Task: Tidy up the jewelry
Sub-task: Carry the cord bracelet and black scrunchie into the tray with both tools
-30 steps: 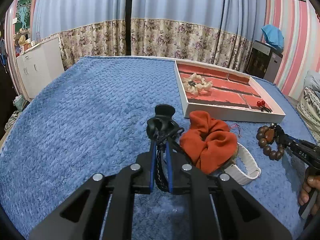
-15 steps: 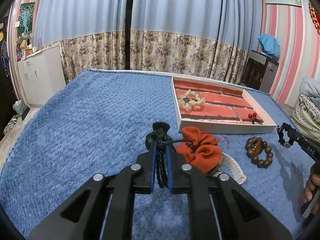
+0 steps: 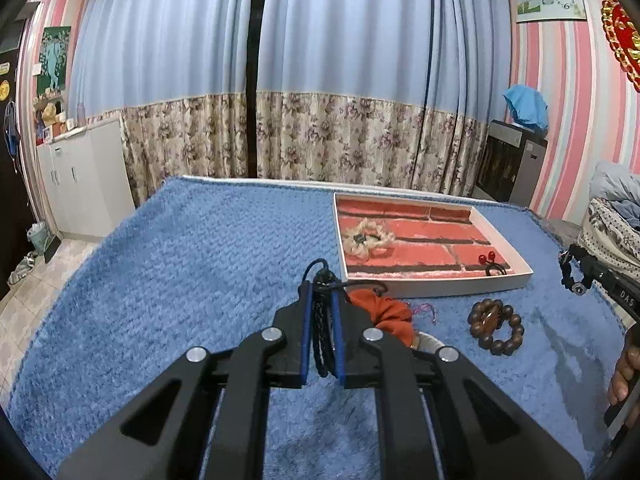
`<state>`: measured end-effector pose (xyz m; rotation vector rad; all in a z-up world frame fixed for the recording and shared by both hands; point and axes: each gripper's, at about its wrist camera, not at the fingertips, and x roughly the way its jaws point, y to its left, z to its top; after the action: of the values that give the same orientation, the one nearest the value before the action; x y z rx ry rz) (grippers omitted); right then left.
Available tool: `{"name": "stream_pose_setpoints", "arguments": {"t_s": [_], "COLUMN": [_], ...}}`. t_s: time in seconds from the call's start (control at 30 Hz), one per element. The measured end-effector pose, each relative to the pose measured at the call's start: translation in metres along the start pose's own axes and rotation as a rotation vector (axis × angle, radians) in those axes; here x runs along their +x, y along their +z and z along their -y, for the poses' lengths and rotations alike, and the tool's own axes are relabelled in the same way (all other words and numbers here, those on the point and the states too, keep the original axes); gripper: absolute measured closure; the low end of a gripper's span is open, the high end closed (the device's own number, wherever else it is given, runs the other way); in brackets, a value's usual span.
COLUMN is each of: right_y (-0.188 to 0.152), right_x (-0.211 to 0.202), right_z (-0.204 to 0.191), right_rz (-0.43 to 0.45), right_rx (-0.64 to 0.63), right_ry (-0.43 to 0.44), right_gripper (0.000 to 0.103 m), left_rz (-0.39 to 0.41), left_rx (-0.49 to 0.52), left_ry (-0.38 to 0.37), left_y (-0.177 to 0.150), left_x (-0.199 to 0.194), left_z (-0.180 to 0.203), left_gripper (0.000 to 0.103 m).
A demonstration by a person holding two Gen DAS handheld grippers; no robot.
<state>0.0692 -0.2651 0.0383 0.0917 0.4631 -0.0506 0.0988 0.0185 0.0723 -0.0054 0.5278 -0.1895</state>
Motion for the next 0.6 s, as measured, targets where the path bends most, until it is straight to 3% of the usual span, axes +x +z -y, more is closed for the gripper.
{"name": "stream_pose_setpoints", "arguments": {"t_s": [0.6], "right_y": [0.017], "right_x": [-0.021], "right_z": [0.007], "right_rz": [0.060], "right_rx": [0.001], "right_ry": [0.002], "right_gripper": [0.089], "left_rz": [0.080], "left_rx": [0.039], "left_ry": [-0.021], "left_y": [0.025], "left_x": [-0.015], "left_z": [0.014], "left_gripper": [0.093]}}
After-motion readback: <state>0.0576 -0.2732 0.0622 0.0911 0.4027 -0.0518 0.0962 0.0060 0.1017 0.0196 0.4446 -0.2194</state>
